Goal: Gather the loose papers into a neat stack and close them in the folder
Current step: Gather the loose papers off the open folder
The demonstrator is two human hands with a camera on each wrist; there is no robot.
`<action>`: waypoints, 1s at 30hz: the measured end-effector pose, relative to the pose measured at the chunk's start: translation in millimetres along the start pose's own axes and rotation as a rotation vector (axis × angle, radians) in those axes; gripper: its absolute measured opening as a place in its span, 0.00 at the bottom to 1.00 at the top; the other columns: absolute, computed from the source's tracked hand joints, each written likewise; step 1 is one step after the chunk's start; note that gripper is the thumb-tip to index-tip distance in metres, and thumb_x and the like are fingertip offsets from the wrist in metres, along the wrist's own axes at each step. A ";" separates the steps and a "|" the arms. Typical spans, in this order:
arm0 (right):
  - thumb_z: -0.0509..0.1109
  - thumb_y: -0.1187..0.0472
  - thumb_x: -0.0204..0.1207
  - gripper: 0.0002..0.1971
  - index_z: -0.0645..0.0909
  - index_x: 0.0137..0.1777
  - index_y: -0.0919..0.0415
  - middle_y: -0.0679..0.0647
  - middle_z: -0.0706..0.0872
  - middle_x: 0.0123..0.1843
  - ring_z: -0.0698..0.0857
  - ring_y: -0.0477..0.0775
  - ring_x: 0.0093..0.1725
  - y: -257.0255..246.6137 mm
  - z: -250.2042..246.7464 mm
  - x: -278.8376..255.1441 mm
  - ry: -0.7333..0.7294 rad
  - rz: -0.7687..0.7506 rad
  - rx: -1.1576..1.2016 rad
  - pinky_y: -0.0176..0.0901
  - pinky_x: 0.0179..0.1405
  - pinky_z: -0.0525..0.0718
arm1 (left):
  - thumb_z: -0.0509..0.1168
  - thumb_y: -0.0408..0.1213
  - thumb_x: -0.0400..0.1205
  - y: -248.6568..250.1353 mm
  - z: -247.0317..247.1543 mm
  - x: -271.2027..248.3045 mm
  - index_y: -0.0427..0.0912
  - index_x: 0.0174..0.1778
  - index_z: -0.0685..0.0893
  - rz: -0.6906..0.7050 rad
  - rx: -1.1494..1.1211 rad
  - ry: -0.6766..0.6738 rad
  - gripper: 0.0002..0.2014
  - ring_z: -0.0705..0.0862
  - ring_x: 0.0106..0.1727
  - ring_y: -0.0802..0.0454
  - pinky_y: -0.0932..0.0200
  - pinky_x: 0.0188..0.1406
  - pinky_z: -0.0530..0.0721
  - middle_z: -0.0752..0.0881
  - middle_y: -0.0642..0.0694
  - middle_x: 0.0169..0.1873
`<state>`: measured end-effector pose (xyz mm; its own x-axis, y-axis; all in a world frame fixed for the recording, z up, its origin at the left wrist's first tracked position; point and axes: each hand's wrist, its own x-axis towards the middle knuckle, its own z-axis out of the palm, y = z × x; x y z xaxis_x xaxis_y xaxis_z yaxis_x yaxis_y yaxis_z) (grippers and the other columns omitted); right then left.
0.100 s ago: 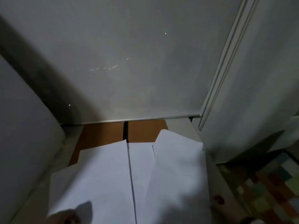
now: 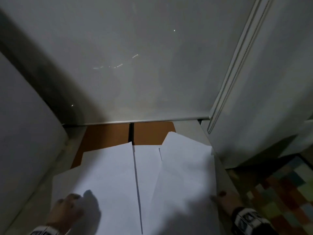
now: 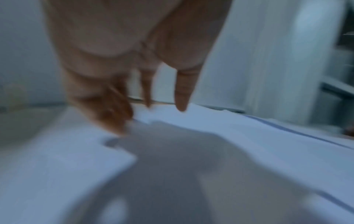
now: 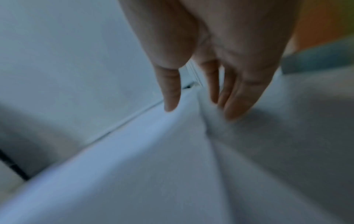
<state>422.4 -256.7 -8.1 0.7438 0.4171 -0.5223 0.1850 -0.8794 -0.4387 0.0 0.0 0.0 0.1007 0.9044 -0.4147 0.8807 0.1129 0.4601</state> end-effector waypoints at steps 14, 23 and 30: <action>0.79 0.70 0.60 0.25 0.78 0.58 0.75 0.71 0.85 0.55 0.83 0.66 0.50 -47.2 14.8 11.1 0.114 0.044 0.268 0.51 0.50 0.80 | 0.76 0.32 0.69 42.4 18.8 -17.2 0.33 0.72 0.71 -0.168 0.010 0.005 0.35 0.82 0.62 0.35 0.48 0.62 0.79 0.84 0.30 0.60; 0.71 0.62 0.48 0.22 0.82 0.44 0.68 0.66 0.84 0.43 0.83 0.62 0.45 -63.7 16.3 -0.3 -0.025 -0.124 0.499 0.43 0.35 0.79 | 0.73 0.48 0.69 26.1 21.5 -14.0 0.34 0.60 0.85 -0.148 0.034 -0.025 0.28 0.84 0.59 0.37 0.53 0.51 0.80 0.86 0.31 0.58; 0.75 0.61 0.52 0.12 0.87 0.39 0.55 0.68 0.86 0.51 0.84 0.68 0.50 -66.3 26.4 15.3 0.161 -0.066 0.187 0.51 0.51 0.86 | 0.57 0.60 0.72 14.1 29.0 -20.2 0.52 0.69 0.78 -0.288 0.242 0.209 0.31 0.65 0.73 0.39 0.46 0.74 0.68 0.70 0.37 0.73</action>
<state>404.5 -186.0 -6.3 0.8297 0.4170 -0.3710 0.1257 -0.7873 -0.6036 23.8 -28.6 -7.9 -0.2395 0.9166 -0.3200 0.9448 0.2960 0.1407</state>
